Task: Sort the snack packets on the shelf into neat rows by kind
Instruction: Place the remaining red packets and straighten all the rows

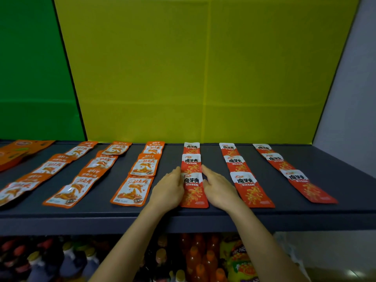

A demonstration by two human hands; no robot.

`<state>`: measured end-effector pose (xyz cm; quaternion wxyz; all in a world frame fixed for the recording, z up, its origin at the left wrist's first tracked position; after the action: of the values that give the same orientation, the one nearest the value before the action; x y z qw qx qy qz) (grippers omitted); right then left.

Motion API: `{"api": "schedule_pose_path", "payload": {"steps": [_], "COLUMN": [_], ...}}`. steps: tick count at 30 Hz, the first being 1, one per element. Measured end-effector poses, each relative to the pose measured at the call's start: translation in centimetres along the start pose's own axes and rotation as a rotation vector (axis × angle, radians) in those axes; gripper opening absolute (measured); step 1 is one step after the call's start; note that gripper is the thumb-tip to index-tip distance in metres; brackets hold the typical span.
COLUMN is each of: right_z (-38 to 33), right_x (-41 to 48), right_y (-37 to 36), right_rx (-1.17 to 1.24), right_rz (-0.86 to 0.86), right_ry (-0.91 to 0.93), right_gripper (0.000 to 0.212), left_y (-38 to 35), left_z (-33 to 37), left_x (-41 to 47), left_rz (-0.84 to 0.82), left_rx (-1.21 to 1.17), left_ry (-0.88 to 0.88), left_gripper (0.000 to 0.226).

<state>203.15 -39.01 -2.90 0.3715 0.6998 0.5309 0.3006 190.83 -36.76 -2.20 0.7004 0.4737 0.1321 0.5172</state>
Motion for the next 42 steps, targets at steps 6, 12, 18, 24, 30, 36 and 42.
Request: {"api": "schedule_pose_path", "payload": {"steps": [6,12,18,24,30,36,42], "right_z": [0.1,-1.3,-6.5,-10.9,-11.6,-11.4,-11.1], "right_x": [0.0,-0.5,-1.6,-1.5,-0.9,-1.4,-1.4], "right_y": [-0.1,1.4,0.9,-3.0,-6.4,-6.9,-7.4], "right_rx": [-0.032,0.158,0.241,0.186,0.131,0.046,-0.021], "right_rz": [0.01,0.02,-0.043,-0.105,-0.059,-0.047,-0.057], "right_ry": [0.013,0.038,0.106,0.029,-0.044,-0.067,-0.1], "right_gripper": [0.048,0.045,0.043,0.038,0.034,0.043,0.05], "left_y": [-0.1,2.1,7.9,8.2,7.7,7.3,7.3], "left_z": [-0.2,0.4,-4.2,-9.6,-10.9,-10.9,-10.1], "left_x": [0.0,-0.7,-1.0,-2.4,-2.6,-2.6,-3.3], "left_rz": [-0.012,0.103,0.27,0.095,0.021,-0.053,-0.089], "left_rx": [-0.045,-0.271,-0.232,-0.098,-0.061,-0.016,0.07], "left_ry": [-0.003,-0.049,-0.009,0.136,0.043,-0.039,-0.047], "left_gripper": [0.021,0.035,0.028,0.027,0.033,0.039,0.048]}}
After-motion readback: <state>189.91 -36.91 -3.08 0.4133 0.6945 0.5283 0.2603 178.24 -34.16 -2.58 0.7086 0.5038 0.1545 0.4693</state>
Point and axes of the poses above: each hand's wrist, its own x-axis towards the middle knuckle, its own y-axis out of the back of the hand, z = x × y, the point moved 5 cm from there along x, towards the middle knuckle, and after that the axes turned 12 degrees about -y, right-handed, at the moved point
